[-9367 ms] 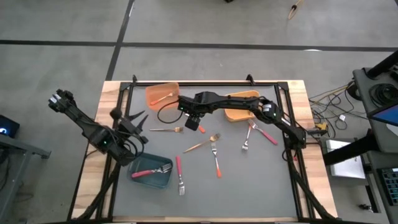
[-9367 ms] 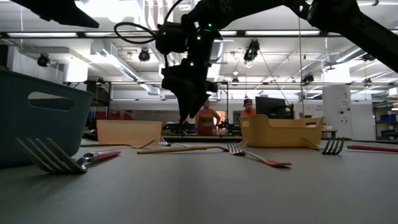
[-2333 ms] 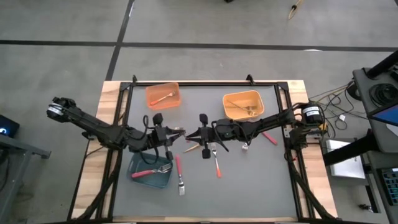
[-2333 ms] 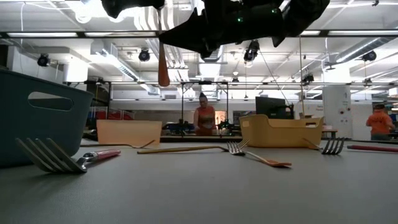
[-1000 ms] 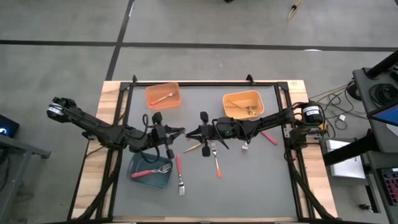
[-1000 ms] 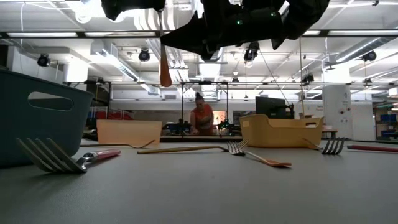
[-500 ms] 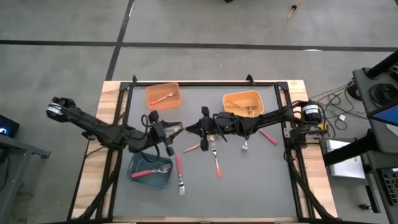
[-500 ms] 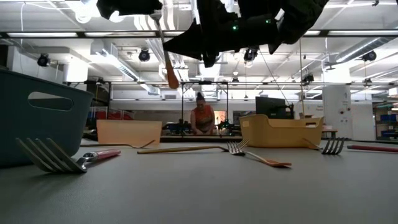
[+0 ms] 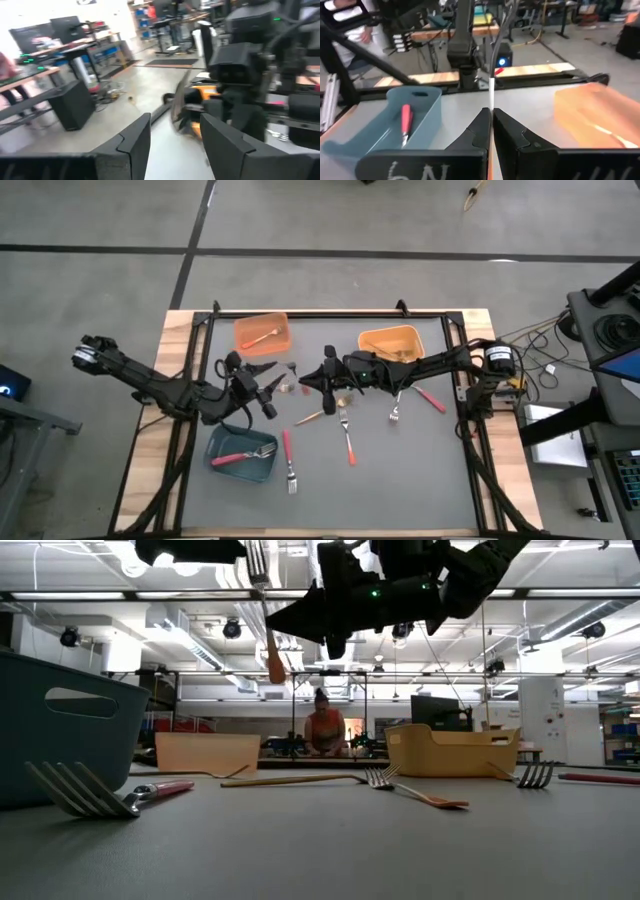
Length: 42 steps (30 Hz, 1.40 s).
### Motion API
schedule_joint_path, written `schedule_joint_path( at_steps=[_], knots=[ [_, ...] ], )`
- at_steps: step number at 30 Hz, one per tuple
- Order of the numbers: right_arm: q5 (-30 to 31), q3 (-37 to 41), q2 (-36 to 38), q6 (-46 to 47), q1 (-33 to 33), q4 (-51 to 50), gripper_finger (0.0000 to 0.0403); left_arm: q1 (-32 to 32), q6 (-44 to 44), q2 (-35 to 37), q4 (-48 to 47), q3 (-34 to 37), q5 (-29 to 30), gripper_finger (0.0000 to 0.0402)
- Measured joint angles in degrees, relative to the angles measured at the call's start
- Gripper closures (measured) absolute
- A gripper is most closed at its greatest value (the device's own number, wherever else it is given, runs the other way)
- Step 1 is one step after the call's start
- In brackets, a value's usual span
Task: Sort silverware by color (type)
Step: Put the orange fork into the orange bin
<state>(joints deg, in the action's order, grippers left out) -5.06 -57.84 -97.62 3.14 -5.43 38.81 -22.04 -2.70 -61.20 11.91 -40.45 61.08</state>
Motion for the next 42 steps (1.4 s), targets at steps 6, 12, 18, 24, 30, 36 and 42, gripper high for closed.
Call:
schedule_joint_path(
  at_steps=[6, 12, 18, 24, 30, 36, 42],
  knots=[
    [0.63, 0.0, 0.0, 3.03, -1.78, 2.21, 0.0395, -0.02, 0.65, 1.92, 0.02, -0.02, 1.98, 0.0248],
    [3.36, 0.06, 0.0, 2.93, -1.69, 3.82, 0.0395, -0.04, 6.47, 0.47, -0.09, 0.42, 0.72, 0.0248],
    [9.06, 0.66, 0.0, 2.05, -0.86, 5.64, 0.0395, -0.02, 10.94, -3.58, 0.0, 0.42, 0.8, 0.0248],
    [12.31, 0.76, 0.0, 0.2, 0.65, 7.02, 0.0395, 0.79, 13.48, -9.1, 4.56, 0.22, 5.81, 0.0248],
    [17.06, 0.76, 0.0, -3.77, 2.44, 7.08, 0.0395, 4.54, 10.39, -13.97, 14.89, -0.02, 4.0, 0.0248],
    [17.35, 0.76, 0.0, -4.22, 2.69, 7.01, 0.0395, 7.73, 7.73, -16.35, 18.99, -1.43, 0.92, 0.0248],
    [18.29, 0.76, 0.0, -4.64, 2.71, 6.93, 0.0395, 8.44, 7.73, -17.15, 18.98, -2.05, 0.91, 0.0251]
  ],
)
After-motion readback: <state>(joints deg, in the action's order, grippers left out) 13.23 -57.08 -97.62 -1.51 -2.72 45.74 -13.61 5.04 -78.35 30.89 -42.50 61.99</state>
